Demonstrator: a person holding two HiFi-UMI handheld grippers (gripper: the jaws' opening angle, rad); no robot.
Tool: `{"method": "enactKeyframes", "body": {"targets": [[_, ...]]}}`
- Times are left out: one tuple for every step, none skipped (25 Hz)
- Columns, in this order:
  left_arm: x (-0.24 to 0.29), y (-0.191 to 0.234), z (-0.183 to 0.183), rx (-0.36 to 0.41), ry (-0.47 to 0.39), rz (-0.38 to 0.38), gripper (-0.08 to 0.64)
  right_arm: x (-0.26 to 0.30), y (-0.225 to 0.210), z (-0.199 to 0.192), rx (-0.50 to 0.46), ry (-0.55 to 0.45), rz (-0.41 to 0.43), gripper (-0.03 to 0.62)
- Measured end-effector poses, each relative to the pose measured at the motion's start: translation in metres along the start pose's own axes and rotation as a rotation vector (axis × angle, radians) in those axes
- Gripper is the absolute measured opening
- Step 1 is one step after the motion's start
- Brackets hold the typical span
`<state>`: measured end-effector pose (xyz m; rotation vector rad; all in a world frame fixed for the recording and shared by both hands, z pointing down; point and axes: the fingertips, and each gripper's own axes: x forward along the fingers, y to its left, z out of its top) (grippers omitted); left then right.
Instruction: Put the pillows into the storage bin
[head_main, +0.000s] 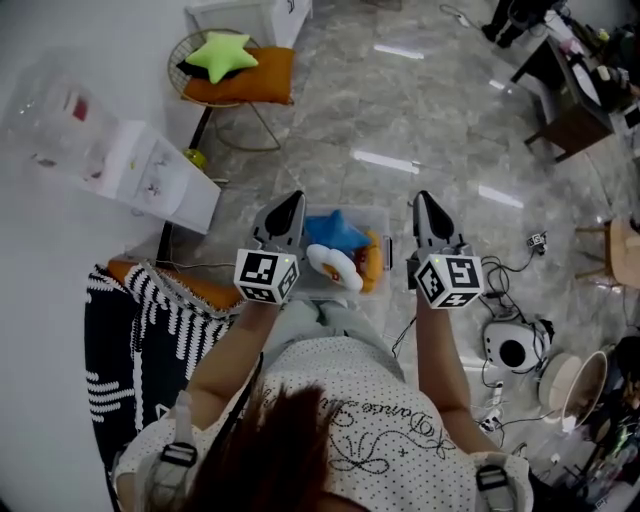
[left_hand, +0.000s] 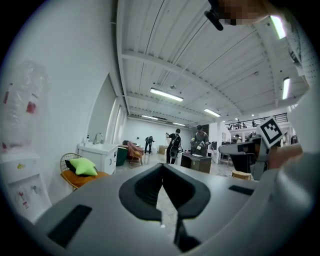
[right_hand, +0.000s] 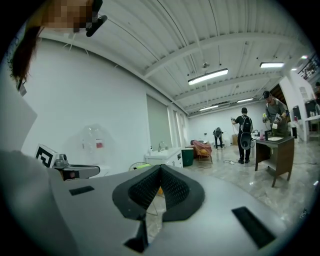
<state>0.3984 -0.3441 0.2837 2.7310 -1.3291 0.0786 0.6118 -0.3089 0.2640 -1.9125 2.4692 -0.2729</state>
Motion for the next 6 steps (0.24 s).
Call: {"method": "enactKeyframes", "body": {"targets": [[0.0001, -0.0011, 0.0015, 0.003, 0.0, -0.001, 0.002, -0.0007, -0.0009, 0.0014, -0.002, -0.002, -0.002, 0.011], [0.0001, -0.0016, 0.0029, 0.007, 0.001, -0.001, 0.002, -0.0009, -0.0015, 0.003, -0.003, -0.005, -0.002, 0.011], [0.0002, -0.0018, 0.0041, 0.011, 0.002, 0.0, 0.002, -0.0008, -0.0021, 0.0047, -0.004, -0.008, -0.001, 0.011], [0.0003, -0.0019, 0.0051, 0.016, 0.003, 0.001, 0.002, -0.0007, -0.0027, 0.0061, -0.003, -0.012, 0.0, 0.011], [0.0003, -0.0022, 0.0061, 0.019, 0.004, 0.002, 0.002, -0.0007, -0.0034, 0.0074, -0.002, -0.015, 0.001, 0.011], [0.0003, -0.0026, 0.0069, 0.023, 0.004, 0.004, 0.002, -0.0008, -0.0041, 0.0086, 0.0, -0.017, 0.001, 0.011]]}}
